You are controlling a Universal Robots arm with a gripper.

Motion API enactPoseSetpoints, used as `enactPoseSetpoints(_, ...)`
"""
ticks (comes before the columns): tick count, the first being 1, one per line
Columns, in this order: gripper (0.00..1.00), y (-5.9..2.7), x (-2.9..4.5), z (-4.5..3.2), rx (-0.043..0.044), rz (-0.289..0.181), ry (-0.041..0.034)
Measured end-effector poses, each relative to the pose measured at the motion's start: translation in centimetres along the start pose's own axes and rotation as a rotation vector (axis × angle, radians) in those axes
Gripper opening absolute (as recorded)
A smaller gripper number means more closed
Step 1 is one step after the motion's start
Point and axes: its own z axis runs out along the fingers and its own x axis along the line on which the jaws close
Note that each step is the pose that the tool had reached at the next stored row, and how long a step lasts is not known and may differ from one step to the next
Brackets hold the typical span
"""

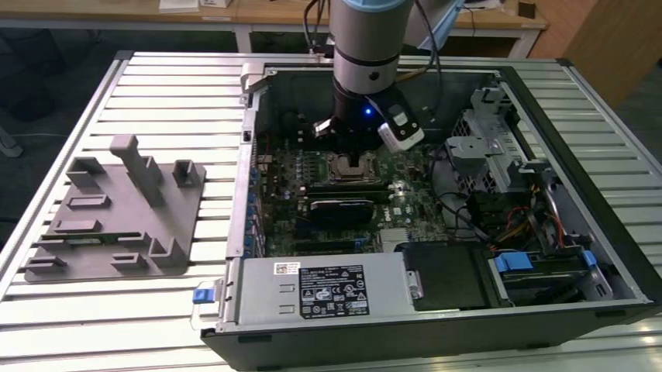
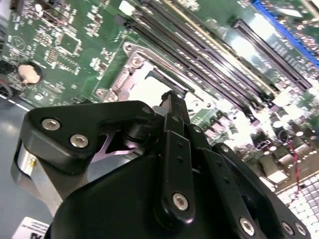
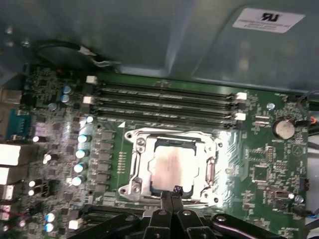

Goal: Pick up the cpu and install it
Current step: 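Install the second cpu locking lever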

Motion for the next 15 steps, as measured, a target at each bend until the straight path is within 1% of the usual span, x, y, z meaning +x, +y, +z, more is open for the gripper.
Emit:
enactPoseSetpoints(4, 0.11, 0.4, -0.67, 0.08, 0.0002, 0.0, 0.0001)
enactPoseSetpoints(8, 0.11, 0.95, -0.76, 0.14, 0.0033, 0.0, 0.0004)
enactPoseSetpoints(11, 0.11, 0.98, -0.77, 0.11, 0.0043, 0.0, 0.0006)
enactPoseSetpoints(13, 0.11, 1.01, -0.78, -0.12, 0.0042, 0.0, 0.0005)
enactPoseSetpoints(15, 0.11, 1.02, -0.79, -0.18, 0.0038, 0.0, 0.0002)
